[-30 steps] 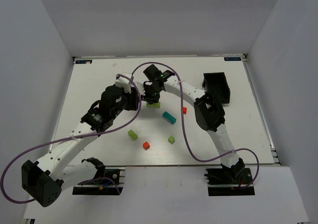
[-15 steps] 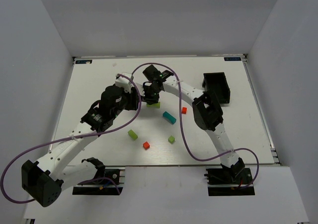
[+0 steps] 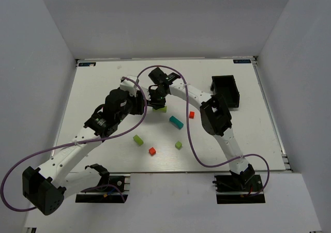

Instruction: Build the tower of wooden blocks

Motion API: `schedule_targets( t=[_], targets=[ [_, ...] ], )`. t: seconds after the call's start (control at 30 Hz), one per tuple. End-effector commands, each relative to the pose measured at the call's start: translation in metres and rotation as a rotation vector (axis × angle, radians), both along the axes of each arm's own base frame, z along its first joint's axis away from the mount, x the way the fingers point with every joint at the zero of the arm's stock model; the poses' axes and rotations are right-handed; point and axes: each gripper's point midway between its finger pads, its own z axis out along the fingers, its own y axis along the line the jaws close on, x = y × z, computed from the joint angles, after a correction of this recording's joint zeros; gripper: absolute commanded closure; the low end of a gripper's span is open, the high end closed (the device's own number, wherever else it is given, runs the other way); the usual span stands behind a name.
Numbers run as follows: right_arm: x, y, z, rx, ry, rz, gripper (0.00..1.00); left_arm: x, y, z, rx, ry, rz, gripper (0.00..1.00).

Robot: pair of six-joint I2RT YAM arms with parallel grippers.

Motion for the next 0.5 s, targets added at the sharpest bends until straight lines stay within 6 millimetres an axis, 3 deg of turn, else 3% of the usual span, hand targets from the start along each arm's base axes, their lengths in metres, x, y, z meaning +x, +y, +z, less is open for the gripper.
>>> schedule_targets(
  t=[0.0, 0.47],
  targets=[
    [-0.0015, 0.0068, 0.0045, 0.016, 0.002, 0.033, 0.65, 0.0012, 0.0042, 0.0101, -0.012, -0.034, 0.015, 0.36],
    [-0.0015, 0.0073, 0.0034, 0.014, -0.001, 0.039, 0.61, 0.0012, 0.0042, 0.0101, -0.012, -0.034, 0.015, 0.36]
  ],
)
